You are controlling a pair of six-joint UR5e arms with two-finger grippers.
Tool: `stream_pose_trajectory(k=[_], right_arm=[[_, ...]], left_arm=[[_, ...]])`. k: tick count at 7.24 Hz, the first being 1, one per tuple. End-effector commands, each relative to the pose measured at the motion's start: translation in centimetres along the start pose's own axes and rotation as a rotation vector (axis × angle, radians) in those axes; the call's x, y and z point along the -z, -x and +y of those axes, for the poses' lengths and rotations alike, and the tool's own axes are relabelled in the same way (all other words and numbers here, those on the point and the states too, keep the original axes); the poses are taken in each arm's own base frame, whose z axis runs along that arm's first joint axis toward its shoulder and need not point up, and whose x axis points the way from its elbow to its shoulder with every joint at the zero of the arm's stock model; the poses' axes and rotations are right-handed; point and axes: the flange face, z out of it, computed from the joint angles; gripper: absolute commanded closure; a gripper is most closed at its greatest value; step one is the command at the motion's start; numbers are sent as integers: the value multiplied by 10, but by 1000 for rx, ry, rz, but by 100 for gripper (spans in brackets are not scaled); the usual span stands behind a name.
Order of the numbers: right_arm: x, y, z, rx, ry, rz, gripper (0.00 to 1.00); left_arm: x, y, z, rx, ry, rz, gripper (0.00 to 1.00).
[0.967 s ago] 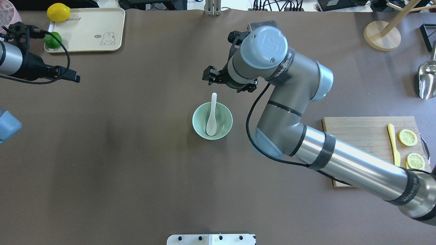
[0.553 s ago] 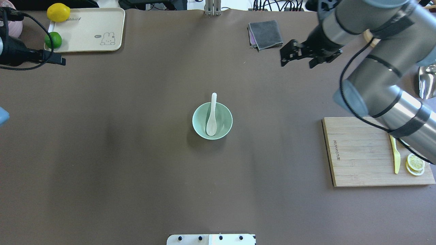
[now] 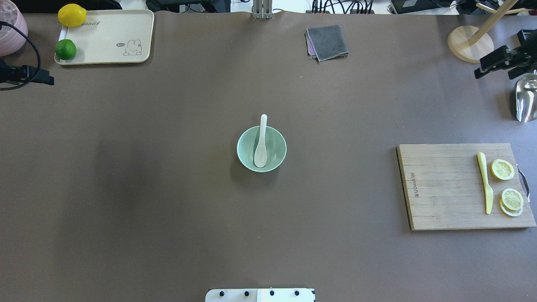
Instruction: Place spoon in bowl
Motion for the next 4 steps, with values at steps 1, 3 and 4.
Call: stream_pose_trajectory(k=[1,3,4], right_arm=[[-8,-97,25,66,49,40,0],[-14,-193,56,116,99,100,0],[-12,-231,83,119,128,90,0]], left_arm=[[18,80,-8,-152,77,-130,2],[46,134,-15,-148,167,-111,2],[46,149,-3,-95,211,-29,2]])
